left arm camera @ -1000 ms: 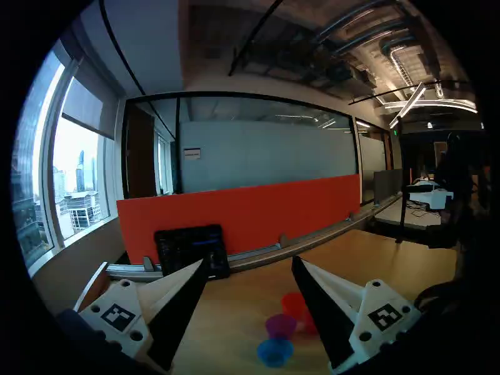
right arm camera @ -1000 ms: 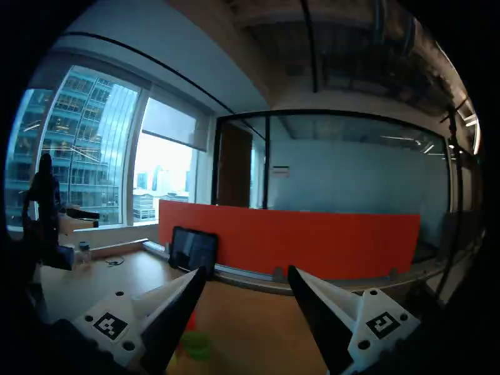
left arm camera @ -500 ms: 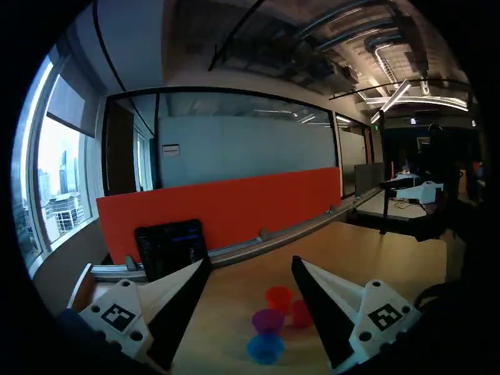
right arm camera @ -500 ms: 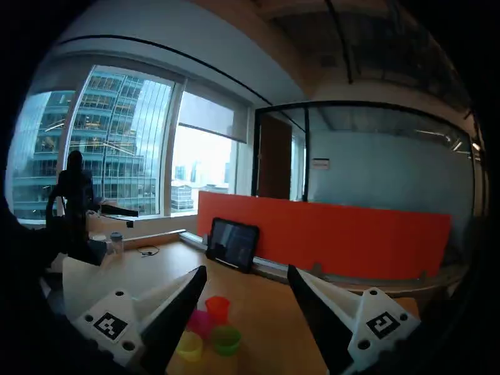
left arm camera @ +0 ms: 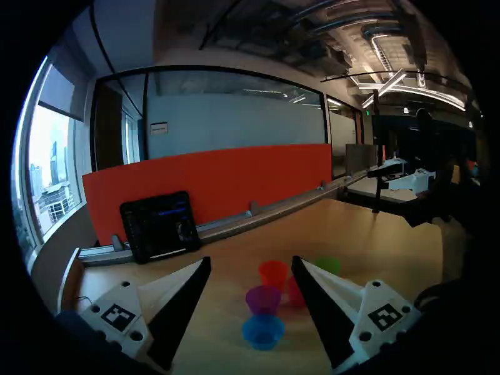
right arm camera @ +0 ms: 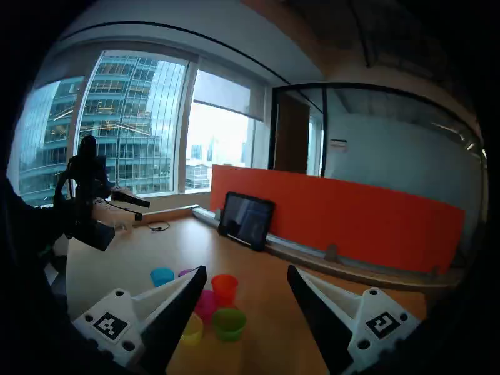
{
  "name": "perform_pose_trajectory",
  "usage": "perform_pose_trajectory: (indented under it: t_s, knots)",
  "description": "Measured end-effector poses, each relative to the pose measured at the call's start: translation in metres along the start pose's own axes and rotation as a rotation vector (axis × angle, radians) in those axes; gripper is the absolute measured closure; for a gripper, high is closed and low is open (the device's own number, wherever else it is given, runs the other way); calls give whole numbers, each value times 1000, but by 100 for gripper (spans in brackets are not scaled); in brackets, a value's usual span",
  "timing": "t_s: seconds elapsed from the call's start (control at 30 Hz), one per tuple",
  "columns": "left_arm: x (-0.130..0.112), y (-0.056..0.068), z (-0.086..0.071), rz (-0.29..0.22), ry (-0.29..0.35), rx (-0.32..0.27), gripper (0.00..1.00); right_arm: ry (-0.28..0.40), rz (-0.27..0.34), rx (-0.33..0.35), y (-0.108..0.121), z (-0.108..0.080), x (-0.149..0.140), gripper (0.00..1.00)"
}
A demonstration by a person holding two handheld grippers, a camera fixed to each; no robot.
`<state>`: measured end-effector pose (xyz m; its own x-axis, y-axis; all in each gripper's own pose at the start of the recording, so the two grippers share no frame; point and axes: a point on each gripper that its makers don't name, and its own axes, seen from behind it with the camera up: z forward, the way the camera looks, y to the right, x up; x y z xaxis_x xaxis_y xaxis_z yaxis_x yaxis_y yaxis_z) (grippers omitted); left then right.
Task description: Pour water
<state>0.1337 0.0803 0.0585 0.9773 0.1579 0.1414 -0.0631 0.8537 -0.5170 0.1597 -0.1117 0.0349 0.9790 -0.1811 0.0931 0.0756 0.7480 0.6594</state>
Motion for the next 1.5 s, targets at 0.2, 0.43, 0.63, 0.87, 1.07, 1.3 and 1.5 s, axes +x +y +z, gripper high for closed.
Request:
perform_pose_trajectory:
  t_s: [0.2,0.43,0.63,0.87,1.07,1.3,1.5]
  knots:
    - [-28,3,10,-3,-55,-23,4,-47,-5,34,-3,12,-23,0]
    - [-57,11,18,-12,-108,-60,4,-102,-5,64,-6,24,-51,0]
    - [-78,20,21,-19,-147,-99,4,-144,0,80,-8,29,-72,0]
    - [-102,23,24,-27,-190,-113,4,-186,2,97,-11,36,-95,0]
    - [-125,24,26,-44,-233,-120,4,-231,-1,107,-11,43,-118,0]
    - [-146,20,28,-50,-279,-119,4,-280,-4,123,-11,51,-145,0]
    - [-165,19,28,-43,-320,-127,4,-321,-4,136,-12,59,-165,0]
